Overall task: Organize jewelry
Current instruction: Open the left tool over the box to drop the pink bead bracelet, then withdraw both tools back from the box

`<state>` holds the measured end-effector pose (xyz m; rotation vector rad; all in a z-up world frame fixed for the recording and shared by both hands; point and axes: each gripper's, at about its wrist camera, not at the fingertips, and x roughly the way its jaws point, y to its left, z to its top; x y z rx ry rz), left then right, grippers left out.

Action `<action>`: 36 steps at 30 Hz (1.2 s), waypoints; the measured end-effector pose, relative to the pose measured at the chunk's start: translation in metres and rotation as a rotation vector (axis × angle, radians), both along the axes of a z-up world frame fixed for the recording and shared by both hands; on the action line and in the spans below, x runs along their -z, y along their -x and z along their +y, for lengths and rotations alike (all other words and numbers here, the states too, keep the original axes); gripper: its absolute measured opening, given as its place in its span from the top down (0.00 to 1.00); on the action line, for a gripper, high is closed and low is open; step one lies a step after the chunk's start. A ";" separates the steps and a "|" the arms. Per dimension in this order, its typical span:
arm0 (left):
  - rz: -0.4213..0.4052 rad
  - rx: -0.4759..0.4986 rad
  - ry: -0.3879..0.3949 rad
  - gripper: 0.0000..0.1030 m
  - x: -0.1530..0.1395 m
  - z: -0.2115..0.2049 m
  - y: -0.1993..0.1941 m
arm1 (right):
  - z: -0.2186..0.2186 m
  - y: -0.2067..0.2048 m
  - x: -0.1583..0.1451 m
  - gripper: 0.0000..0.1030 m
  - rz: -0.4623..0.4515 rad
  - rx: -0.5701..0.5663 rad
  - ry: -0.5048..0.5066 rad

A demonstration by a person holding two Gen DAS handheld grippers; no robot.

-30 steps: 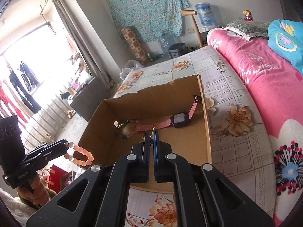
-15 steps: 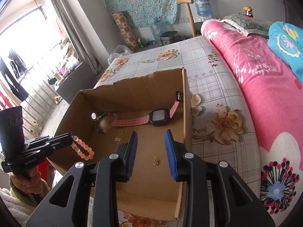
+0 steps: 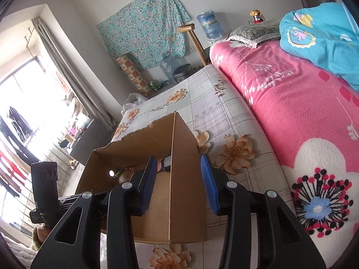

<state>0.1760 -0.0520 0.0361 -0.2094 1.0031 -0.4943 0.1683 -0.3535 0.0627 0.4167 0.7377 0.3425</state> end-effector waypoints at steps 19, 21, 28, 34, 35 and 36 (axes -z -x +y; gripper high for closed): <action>0.114 0.094 0.189 0.92 0.001 -0.063 -0.065 | -0.023 0.004 0.021 0.61 0.012 0.028 -0.071; 0.167 0.070 0.191 0.75 0.011 -0.063 -0.076 | -0.025 0.006 0.021 0.61 0.014 0.036 -0.073; 0.207 0.014 0.131 0.57 0.018 -0.051 -0.068 | -0.035 0.015 0.023 0.60 0.023 0.068 -0.076; 0.003 -0.071 0.087 0.57 -0.022 -0.011 -0.033 | -0.025 0.023 0.015 0.60 0.013 0.050 -0.064; -0.066 -0.099 0.053 0.55 -0.032 -0.003 -0.021 | -0.023 0.024 0.014 0.59 0.013 0.047 -0.059; -0.127 -0.122 0.028 0.51 -0.043 0.006 -0.010 | -0.021 0.025 0.013 0.59 0.016 0.043 -0.056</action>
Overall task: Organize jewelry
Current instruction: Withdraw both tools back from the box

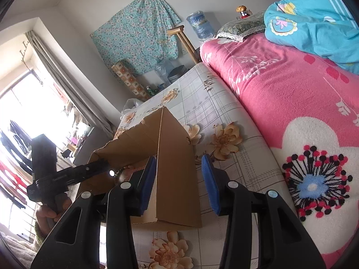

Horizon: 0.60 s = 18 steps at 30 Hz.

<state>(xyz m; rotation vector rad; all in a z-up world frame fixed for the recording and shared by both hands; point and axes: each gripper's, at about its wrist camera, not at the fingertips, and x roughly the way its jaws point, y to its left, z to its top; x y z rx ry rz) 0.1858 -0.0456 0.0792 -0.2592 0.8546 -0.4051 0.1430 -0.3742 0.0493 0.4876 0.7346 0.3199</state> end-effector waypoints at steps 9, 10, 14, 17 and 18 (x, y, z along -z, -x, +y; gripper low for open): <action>-0.163 -0.174 -0.093 0.28 -0.028 0.078 0.068 | 0.028 -0.009 0.016 0.56 0.095 -0.065 -0.008; -0.138 -0.190 -0.074 0.28 -0.021 0.086 0.070 | 0.031 -0.011 0.018 0.53 0.112 -0.069 0.000; -0.030 -0.216 0.059 0.28 0.013 0.109 0.076 | 0.038 -0.013 0.025 0.51 0.156 -0.073 0.020; 0.023 -0.214 0.158 0.28 0.036 0.118 0.078 | 0.043 -0.013 0.031 0.49 0.180 -0.096 0.027; 0.037 -0.209 0.178 0.28 0.041 0.118 0.078 | 0.045 -0.014 0.034 0.49 0.195 -0.104 0.031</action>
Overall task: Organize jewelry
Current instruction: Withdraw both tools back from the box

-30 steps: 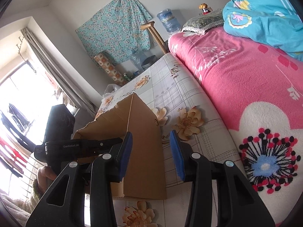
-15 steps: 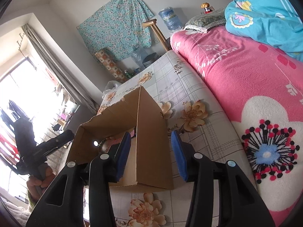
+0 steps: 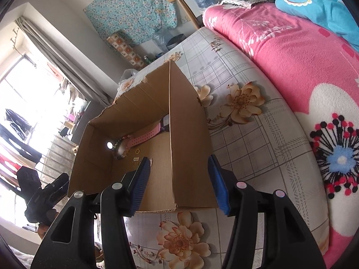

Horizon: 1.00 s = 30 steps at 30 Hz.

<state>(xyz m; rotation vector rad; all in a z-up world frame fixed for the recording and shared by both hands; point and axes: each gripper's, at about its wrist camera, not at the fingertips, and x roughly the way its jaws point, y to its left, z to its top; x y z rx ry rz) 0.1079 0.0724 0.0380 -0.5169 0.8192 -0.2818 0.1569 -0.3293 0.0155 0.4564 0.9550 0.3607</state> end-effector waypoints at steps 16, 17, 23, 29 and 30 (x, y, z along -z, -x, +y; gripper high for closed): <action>-0.004 0.045 -0.014 0.27 0.017 -0.008 0.011 | 0.013 0.011 0.009 0.47 0.059 0.033 -0.008; -0.006 0.043 -0.014 0.28 0.017 -0.008 0.012 | 0.013 0.013 0.008 0.47 0.059 0.037 -0.002; -0.009 0.039 -0.016 0.28 0.017 -0.007 0.020 | 0.015 0.023 0.008 0.47 0.058 0.037 0.008; 0.001 0.037 -0.028 0.27 0.016 -0.011 0.034 | 0.015 0.034 0.006 0.47 0.044 0.036 0.021; 0.007 0.039 -0.035 0.27 0.016 -0.012 0.037 | 0.015 0.035 0.007 0.47 0.039 0.034 0.021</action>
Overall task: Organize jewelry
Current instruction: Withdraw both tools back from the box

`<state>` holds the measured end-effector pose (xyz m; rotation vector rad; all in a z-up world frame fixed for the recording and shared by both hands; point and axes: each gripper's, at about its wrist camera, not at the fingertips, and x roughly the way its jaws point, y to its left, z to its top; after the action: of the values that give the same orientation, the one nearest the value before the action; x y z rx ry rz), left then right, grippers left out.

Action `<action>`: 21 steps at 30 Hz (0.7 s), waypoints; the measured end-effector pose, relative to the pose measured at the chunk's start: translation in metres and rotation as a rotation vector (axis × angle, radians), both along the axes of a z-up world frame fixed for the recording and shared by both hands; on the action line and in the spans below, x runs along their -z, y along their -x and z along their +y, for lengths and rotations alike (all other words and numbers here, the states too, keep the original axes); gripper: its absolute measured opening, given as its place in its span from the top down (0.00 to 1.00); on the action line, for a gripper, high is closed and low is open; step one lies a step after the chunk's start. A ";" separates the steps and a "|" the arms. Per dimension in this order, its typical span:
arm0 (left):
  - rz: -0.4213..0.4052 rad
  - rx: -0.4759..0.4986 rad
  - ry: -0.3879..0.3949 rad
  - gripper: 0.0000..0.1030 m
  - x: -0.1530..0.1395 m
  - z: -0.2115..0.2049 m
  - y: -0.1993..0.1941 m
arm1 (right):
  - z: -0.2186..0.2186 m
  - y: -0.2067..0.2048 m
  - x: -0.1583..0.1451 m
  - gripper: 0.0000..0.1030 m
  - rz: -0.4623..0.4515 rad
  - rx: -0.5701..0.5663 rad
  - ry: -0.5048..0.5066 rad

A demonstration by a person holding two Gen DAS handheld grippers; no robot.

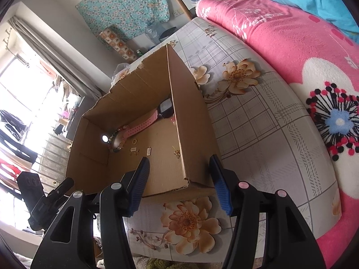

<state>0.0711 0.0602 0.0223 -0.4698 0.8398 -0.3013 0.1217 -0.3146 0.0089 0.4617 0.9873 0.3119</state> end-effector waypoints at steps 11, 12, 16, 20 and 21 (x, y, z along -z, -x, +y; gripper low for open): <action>0.012 -0.038 -0.093 0.27 -0.004 -0.013 0.021 | -0.006 0.022 0.003 0.47 -0.036 -0.030 -0.045; 0.016 -0.043 -0.097 0.27 -0.004 -0.013 0.021 | -0.006 0.025 0.003 0.47 -0.040 -0.031 -0.045; 0.020 -0.055 -0.117 0.27 -0.004 -0.014 0.021 | -0.006 0.034 0.005 0.46 -0.047 -0.028 -0.057; 0.001 -0.066 -0.142 0.27 -0.003 -0.017 0.025 | -0.008 0.041 0.008 0.45 -0.054 -0.029 -0.079; -0.004 -0.068 -0.147 0.27 -0.003 -0.017 0.027 | -0.009 0.043 0.009 0.45 -0.058 -0.031 -0.087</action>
<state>0.0445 0.0434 0.0249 -0.3598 0.8337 -0.1764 0.0789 -0.3238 0.0002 0.5140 0.9276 0.3949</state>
